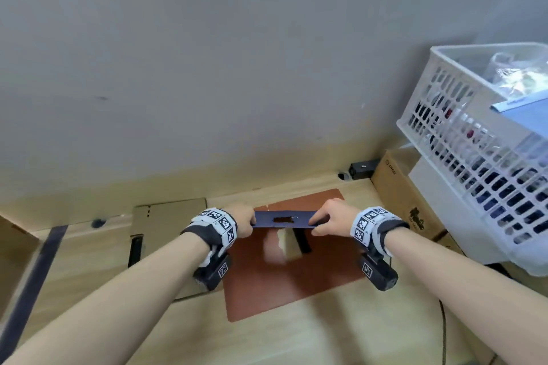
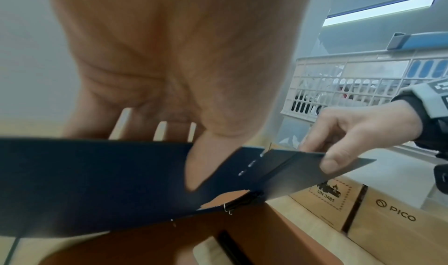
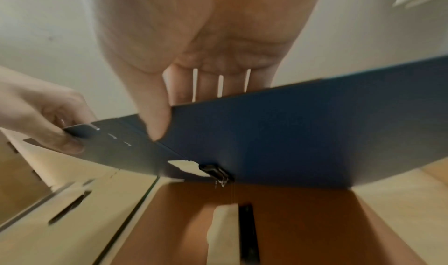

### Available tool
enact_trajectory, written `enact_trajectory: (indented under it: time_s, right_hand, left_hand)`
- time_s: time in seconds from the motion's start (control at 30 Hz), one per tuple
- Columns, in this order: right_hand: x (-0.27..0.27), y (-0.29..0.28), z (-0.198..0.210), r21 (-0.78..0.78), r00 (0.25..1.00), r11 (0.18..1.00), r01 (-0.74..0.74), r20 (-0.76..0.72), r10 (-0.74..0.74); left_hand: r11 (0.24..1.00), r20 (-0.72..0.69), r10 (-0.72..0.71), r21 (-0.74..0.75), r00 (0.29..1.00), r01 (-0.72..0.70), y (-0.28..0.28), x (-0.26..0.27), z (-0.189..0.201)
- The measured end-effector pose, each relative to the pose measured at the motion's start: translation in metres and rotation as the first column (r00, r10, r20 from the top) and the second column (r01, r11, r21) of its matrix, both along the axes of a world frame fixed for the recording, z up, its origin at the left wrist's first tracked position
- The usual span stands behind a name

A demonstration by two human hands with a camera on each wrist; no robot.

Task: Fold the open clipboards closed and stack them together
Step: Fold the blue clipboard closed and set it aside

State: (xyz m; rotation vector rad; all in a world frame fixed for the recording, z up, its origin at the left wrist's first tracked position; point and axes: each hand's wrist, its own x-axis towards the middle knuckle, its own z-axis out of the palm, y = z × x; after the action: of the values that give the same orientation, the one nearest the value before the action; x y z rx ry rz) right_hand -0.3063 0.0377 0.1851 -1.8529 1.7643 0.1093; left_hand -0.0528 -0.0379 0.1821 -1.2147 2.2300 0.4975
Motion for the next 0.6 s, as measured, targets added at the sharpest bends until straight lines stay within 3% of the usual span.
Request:
enact_trajectory:
  time_s: [0.17, 0.3, 0.4, 0.6]
  right_hand:
    - [0.000, -0.019, 0.032, -0.262, 0.992, 0.962, 0.078, -0.077, -0.101]
    - [0.004, -0.031, 0.044, -0.437, 0.984, 0.885, 0.160, -0.004, -0.180]
    - [0.014, -0.042, 0.044, -0.425, 0.992, 0.899, 0.108, -0.012, -0.125]
    - [0.053, -0.054, 0.006, -0.262, 0.999, 0.965, -0.007, -0.032, -0.002]
  left_hand:
    - [0.918, -0.286, 0.066, -0.358, 0.956, -0.171, -0.009, 0.014, 0.027]
    - [0.844, -0.428, 0.047, -0.467, 0.902, -0.266, -0.015, 0.025, 0.043]
    - [0.844, -0.446, 0.055, -0.458, 0.893, -0.280, -0.019, 0.040, 0.051]
    - [0.923, -0.403, 0.197, -0.231, 0.894, -0.307, -0.017, 0.086, 0.024]
